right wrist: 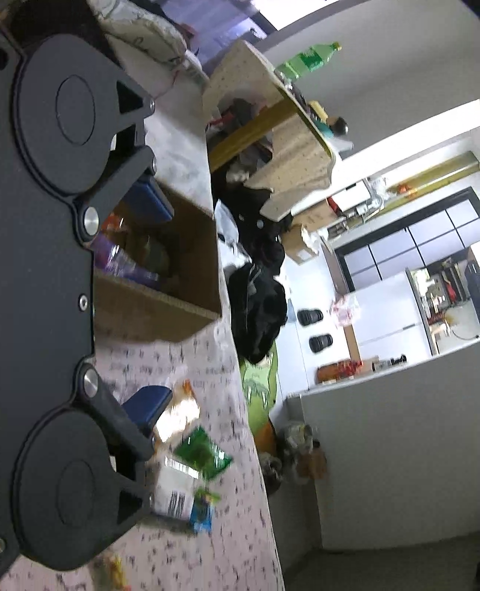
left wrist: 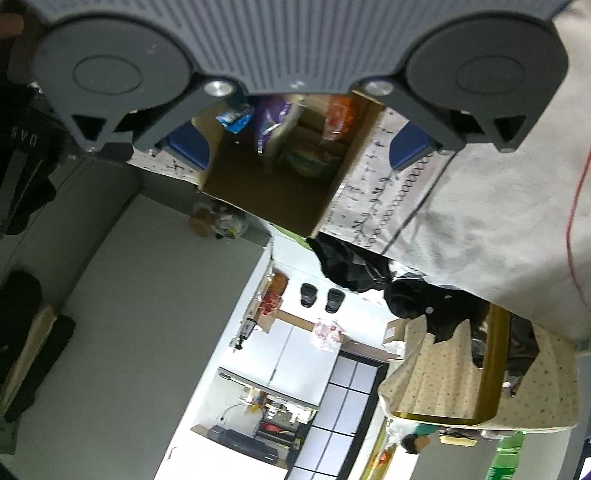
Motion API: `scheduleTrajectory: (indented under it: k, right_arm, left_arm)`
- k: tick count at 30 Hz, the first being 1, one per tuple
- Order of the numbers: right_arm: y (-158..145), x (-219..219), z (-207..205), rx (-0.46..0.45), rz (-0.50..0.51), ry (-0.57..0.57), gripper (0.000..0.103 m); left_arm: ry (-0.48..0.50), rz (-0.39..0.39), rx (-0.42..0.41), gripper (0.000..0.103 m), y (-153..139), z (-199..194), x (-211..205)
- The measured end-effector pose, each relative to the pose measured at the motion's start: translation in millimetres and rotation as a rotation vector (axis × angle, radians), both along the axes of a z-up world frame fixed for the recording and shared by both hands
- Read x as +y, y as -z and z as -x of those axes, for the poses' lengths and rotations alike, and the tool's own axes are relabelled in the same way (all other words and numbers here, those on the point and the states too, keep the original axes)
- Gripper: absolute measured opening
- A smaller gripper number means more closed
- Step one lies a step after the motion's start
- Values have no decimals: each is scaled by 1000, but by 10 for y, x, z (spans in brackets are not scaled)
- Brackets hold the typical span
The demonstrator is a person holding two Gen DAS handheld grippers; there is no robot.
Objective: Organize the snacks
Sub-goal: 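Lower the orange packet and blue wrapper into the box, opening both grippers, then withdraw both grippers from the box toward the remaining snacks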
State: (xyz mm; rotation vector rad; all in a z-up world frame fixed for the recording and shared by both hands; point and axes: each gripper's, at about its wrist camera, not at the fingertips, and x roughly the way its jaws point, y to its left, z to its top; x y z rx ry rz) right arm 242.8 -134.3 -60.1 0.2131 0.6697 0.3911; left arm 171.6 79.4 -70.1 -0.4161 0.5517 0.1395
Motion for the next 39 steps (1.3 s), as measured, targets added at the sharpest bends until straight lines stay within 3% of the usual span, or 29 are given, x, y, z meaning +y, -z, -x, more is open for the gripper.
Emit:
scheduleTrajectory:
  k: [13,23,39]
  right_arm:
    - [104,-411,165,26,43,78,103]
    - [240,-803,290,52,75,112,103]
    - [285,-1396,278,77,124,228,103]
  left_arm:
    - [131,-44,23,103,8,-122,-573]
    - [333,-81,30,103,20,-167,-1003]
    - [541,-144,31,103,46,-316,-1467]
